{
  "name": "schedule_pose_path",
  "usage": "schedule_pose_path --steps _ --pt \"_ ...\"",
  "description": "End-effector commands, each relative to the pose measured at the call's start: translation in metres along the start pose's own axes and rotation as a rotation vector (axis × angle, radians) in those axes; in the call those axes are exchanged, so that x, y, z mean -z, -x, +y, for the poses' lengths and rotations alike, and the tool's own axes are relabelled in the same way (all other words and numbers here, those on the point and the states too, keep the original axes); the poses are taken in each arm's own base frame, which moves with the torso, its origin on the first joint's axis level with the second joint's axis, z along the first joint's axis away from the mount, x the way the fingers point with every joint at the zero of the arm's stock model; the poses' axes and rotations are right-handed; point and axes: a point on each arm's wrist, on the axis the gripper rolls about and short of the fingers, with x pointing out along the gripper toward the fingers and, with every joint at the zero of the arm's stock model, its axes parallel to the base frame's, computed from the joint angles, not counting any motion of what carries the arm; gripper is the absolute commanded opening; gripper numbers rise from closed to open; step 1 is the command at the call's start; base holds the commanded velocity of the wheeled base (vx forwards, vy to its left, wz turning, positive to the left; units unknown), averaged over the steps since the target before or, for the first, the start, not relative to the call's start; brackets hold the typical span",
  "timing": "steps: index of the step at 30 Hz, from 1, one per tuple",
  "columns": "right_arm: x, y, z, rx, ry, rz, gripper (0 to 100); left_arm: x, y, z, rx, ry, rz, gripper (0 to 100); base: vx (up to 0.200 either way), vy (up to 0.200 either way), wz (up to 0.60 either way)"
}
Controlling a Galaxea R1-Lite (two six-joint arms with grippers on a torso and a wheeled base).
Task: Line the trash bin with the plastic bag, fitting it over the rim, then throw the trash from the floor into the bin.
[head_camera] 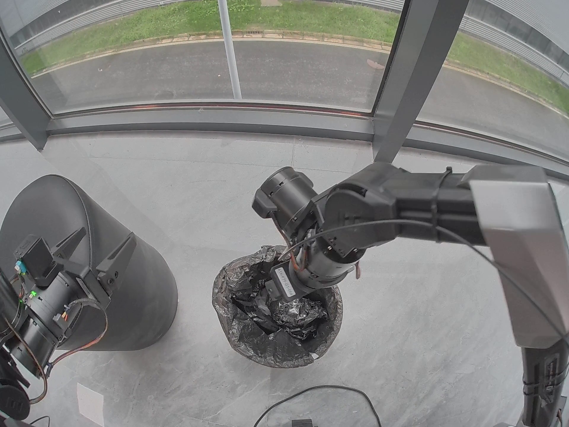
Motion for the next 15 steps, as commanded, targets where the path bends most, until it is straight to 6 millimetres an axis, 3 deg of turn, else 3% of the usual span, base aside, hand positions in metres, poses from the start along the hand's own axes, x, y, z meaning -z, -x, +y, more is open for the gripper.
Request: schedule_pose_path --steps 1,5,8,9,14,15 --pt "0.02 0.099 -0.018 0.031 0.038 0.066 100 -0.018 0.037 -0.005 0.067 -0.001 -0.02 100 0.0 0.0 0.0" --pt "0.063 0.129 -0.047 0.3 0.02 0.435 100 -0.027 0.068 -0.001 0.089 -0.013 0.074 100 0.0 0.0 0.0" --pt "0.063 0.142 -0.055 0.344 -0.198 0.367 100 -0.033 0.09 0.002 0.101 -0.017 0.12 100 0.0 0.0 0.0" --pt "0.065 0.168 -0.071 0.332 -0.313 0.296 100 -0.033 0.102 0.005 0.106 -0.025 0.162 100 0.0 0.0 0.0" --pt "0.09 0.251 -0.102 0.245 -0.427 0.086 100 -0.031 0.131 0.013 0.096 -0.032 0.212 100 0.0 0.0 0.0" --pt "0.103 0.277 -0.113 0.214 -0.478 0.013 100 -0.028 0.142 0.015 0.092 -0.032 0.212 100 0.0 0.0 0.0"
